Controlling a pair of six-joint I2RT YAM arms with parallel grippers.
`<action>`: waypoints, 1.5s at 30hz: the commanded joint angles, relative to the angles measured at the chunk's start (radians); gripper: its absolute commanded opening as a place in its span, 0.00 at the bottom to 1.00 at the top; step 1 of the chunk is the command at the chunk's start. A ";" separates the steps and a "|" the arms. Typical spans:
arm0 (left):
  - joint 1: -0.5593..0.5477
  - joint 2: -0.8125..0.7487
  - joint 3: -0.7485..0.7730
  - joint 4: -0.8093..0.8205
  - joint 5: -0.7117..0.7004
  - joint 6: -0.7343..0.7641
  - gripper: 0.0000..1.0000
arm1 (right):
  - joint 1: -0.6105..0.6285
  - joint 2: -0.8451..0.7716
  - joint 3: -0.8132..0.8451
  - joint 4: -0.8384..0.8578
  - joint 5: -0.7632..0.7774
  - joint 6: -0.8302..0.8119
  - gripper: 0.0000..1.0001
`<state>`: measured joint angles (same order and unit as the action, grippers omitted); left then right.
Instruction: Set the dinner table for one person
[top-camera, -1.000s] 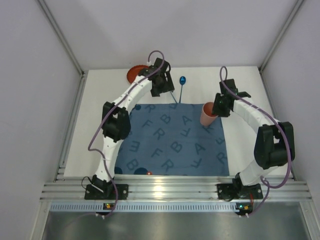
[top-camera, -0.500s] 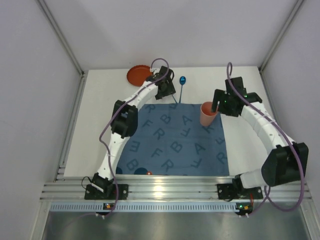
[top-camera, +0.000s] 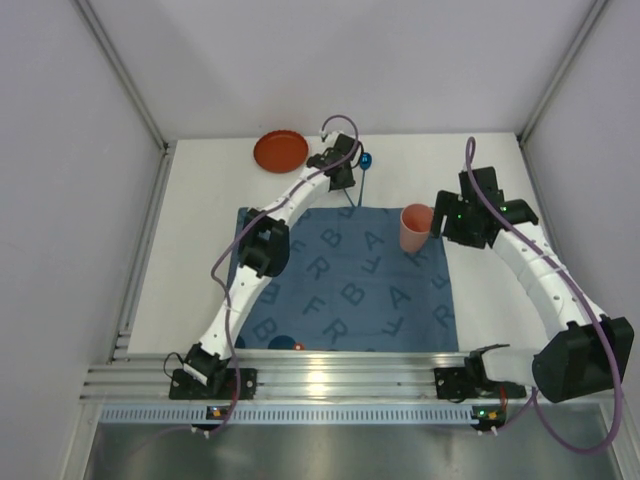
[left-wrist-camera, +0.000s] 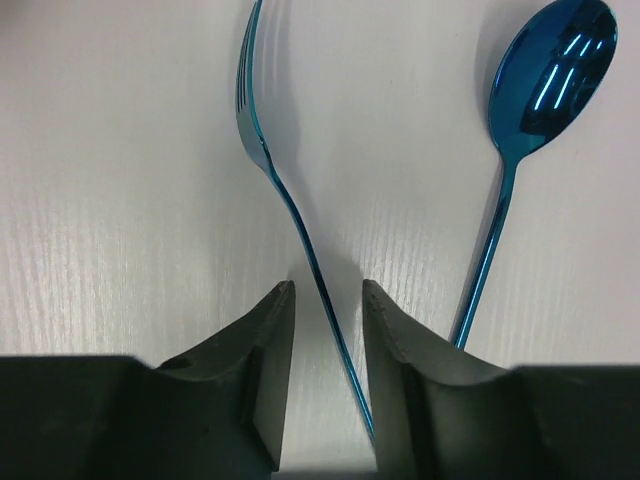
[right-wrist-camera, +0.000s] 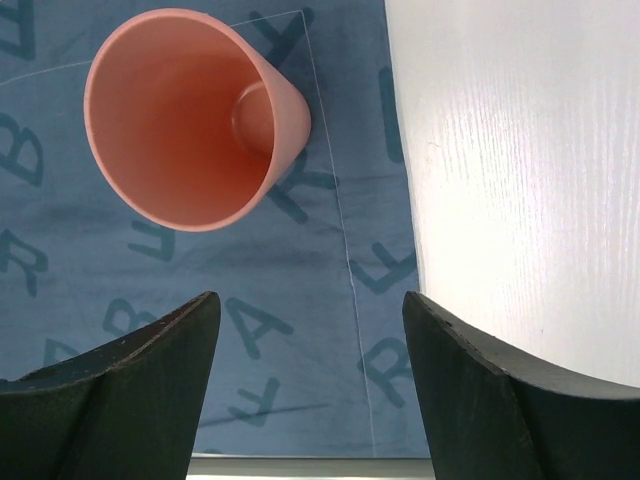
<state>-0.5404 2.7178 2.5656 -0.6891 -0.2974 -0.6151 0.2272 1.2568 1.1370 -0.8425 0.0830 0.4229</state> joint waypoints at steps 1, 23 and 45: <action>-0.010 0.049 0.041 -0.130 -0.058 0.112 0.36 | 0.006 -0.022 0.023 -0.030 -0.002 0.011 0.74; 0.080 -0.006 -0.096 -0.213 -0.134 0.198 0.00 | -0.022 -0.053 -0.003 -0.050 -0.031 -0.004 0.73; 0.266 -0.613 -0.312 0.215 0.010 0.314 0.00 | -0.028 0.160 0.348 -0.049 -0.075 -0.070 0.85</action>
<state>-0.2867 2.2841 2.3020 -0.5491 -0.3298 -0.3359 0.2054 1.3628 1.3716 -0.9085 0.0662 0.3656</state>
